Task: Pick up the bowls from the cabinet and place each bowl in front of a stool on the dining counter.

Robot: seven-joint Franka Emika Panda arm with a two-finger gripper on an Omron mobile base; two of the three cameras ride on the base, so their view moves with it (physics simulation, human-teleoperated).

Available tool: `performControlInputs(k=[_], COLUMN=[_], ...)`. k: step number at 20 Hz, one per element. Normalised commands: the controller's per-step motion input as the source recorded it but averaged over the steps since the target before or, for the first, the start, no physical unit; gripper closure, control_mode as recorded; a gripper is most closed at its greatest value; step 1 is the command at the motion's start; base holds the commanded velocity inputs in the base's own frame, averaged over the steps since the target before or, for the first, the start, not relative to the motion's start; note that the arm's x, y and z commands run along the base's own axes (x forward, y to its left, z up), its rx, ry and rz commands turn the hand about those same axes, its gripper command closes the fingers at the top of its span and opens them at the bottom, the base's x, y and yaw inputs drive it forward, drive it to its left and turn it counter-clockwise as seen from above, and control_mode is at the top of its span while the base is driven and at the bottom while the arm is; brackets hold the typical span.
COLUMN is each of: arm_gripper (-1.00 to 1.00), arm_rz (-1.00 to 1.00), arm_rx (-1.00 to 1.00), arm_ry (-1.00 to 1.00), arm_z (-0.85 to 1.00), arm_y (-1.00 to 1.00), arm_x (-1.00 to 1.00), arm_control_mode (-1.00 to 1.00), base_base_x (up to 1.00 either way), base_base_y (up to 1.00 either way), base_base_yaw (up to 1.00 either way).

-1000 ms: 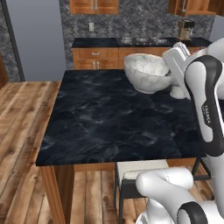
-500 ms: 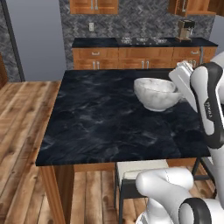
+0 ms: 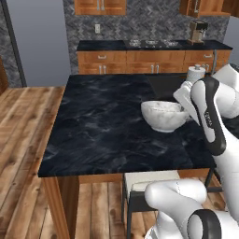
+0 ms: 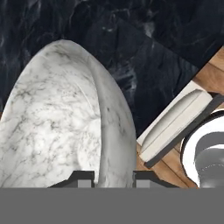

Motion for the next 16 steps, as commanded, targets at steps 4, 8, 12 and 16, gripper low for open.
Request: performControlInputs(k=[4,8,12,16], arm_gripper=[1.00,1.00,1.00,1.00], arm_rz=[-0.10,-0.07,-0.02,0.00], arm_rx=[-0.06,-0.05,-0.02,0.00], arm_ry=[-0.15,-0.19,-0.13,0.00], arm_z=[-0.48,-0.42,-0.39,-0.31], arm_y=[0.00,-0.03,-0.19,-0.14], arm_x=[0.00,0.04,0.18,0.15], arm_control_mode=[-1.00,-1.00,-1.00,-1.00], base_base_x=[0.00,0.00,0.00,0.00], base_base_y=[0.00,0.00,0.00,0.00], base_base_yaw=[0.00,0.00,0.00,0.00])
